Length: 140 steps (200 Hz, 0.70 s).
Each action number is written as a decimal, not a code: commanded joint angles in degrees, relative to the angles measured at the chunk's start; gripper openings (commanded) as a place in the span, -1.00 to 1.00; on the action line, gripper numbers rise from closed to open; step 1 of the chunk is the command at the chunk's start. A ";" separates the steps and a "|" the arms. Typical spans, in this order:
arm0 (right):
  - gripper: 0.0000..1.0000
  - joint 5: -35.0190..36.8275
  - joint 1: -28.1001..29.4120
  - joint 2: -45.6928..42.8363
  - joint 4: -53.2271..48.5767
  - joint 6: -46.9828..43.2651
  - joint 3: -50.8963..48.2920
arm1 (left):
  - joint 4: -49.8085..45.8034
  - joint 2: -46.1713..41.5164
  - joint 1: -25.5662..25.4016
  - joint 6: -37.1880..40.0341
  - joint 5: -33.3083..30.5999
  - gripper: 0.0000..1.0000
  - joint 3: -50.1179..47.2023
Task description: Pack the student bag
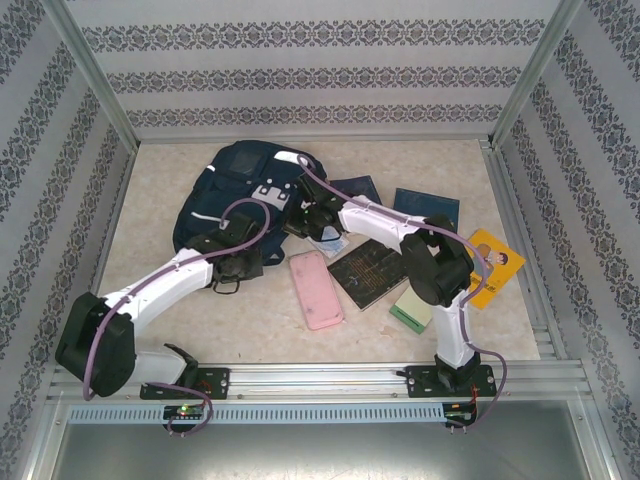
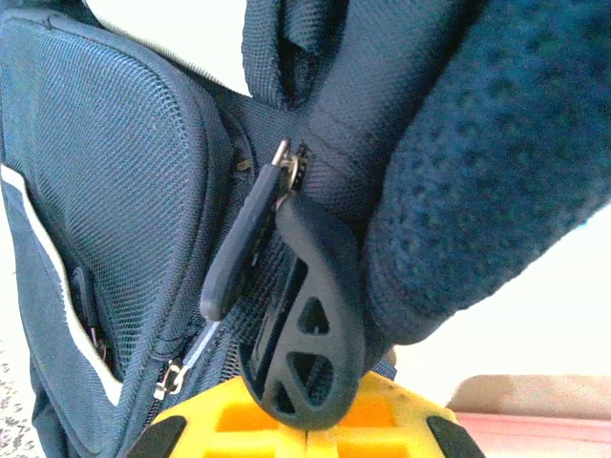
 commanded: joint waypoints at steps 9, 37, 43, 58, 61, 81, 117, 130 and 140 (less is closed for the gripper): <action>-1.00 5.68 -5.46 -3.26 -2.56 -4.25 1.52 | -13.97 -2.29 8.97 0.21 -7.56 -1.00 1.03; -1.00 6.09 -7.32 -3.84 -3.28 -6.86 2.06 | -15.11 -1.95 18.75 3.92 -7.17 -1.00 3.45; -1.00 6.18 -7.81 -3.60 -3.28 -7.31 2.33 | -15.27 -1.51 20.28 4.95 -7.15 -1.00 4.20; -1.00 5.73 -9.23 -1.49 -3.98 -8.74 5.21 | -15.56 -0.54 21.85 7.79 -5.94 -1.00 5.99; -1.00 5.35 -9.46 -0.80 -4.38 -9.12 6.19 | -15.60 -0.57 21.80 8.23 -5.54 -1.00 6.31; -1.00 4.49 -11.22 4.59 -8.38 -11.51 14.86 | -12.82 -2.63 21.69 9.89 1.29 -1.00 4.97; -1.00 2.57 -13.81 12.42 -11.66 -12.71 28.05 | -8.59 -7.45 17.11 8.02 11.82 -1.00 1.72; -0.81 1.98 -14.24 15.34 -14.92 -13.90 33.64 | -5.17 -8.63 13.64 4.73 15.34 -1.00 0.06; -0.36 2.00 -14.32 16.12 -17.26 -14.61 35.93 | -2.45 -8.76 10.72 1.80 17.09 -1.00 -0.99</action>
